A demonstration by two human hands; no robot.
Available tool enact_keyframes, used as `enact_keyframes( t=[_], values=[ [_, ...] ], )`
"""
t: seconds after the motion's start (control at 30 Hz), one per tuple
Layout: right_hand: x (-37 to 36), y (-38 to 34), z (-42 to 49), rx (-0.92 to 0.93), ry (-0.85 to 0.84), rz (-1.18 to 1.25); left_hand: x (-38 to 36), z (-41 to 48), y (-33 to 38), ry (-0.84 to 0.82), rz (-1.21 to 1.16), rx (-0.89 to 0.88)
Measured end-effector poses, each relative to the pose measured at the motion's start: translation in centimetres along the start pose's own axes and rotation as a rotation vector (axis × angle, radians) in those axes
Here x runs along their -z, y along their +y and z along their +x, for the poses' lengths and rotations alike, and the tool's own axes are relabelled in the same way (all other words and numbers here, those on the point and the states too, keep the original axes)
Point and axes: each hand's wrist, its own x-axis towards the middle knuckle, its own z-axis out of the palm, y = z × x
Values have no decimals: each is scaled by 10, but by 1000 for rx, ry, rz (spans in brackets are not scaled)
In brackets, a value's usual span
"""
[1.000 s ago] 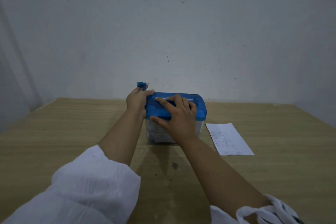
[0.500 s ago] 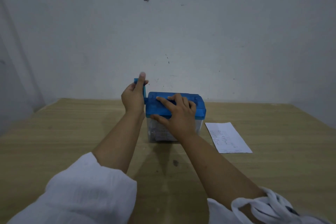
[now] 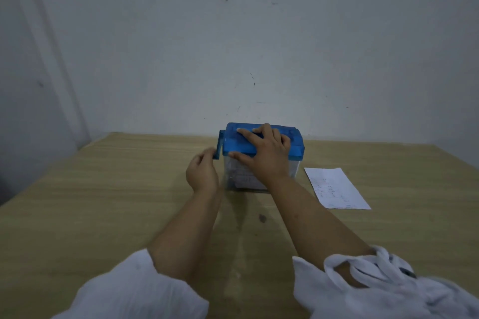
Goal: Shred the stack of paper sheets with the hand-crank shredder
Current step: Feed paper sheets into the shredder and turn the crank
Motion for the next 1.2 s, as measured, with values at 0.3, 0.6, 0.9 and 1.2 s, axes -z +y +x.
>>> enact_keyframes(
  t=[0.3,0.6,0.9,1.2],
  values=[
    [-1,1,-4,49,33,45,9,36,-25,-5,138,290],
    [-7,6,-4,104,59,-54,-6,52,-18,-29,358,82],
    [39,44,-13,119,148,372,-17,-6,1,-222,395,-832],
    [39,142,-73,-392,205,231,-45,-78,-67,-892,680,-837]
  ],
)
